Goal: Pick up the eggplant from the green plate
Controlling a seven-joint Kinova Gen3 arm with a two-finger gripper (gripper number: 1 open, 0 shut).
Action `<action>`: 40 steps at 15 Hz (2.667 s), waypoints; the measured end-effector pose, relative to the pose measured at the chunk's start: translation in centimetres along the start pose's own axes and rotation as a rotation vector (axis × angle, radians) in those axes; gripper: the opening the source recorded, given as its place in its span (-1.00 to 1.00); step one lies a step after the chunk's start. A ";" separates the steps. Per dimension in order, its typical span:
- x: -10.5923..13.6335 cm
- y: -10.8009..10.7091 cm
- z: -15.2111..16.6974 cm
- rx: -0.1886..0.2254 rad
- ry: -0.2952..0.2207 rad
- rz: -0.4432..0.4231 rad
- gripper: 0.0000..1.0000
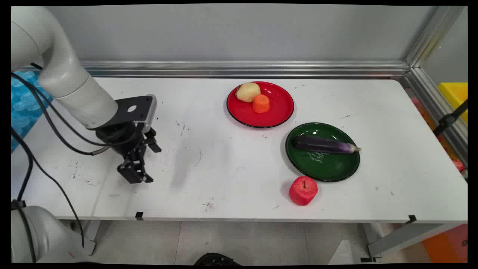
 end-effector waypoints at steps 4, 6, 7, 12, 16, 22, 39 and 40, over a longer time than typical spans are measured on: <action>2.2 -0.3 -0.2 0.015 0.047 0.002 1.00; 4.5 -0.7 -0.2 0.033 0.092 0.003 1.00; 5.6 -0.9 -0.2 0.043 0.115 0.005 1.00; 12.5 -3.1 0.7 0.110 0.237 0.023 1.00; 18.2 -5.6 1.9 0.156 0.329 0.031 1.00; 24.6 -8.7 5.0 0.176 0.396 0.063 1.00; 32.0 -12.3 14.6 0.127 0.353 0.085 1.00; 32.2 -12.4 15.0 0.124 0.350 0.083 1.00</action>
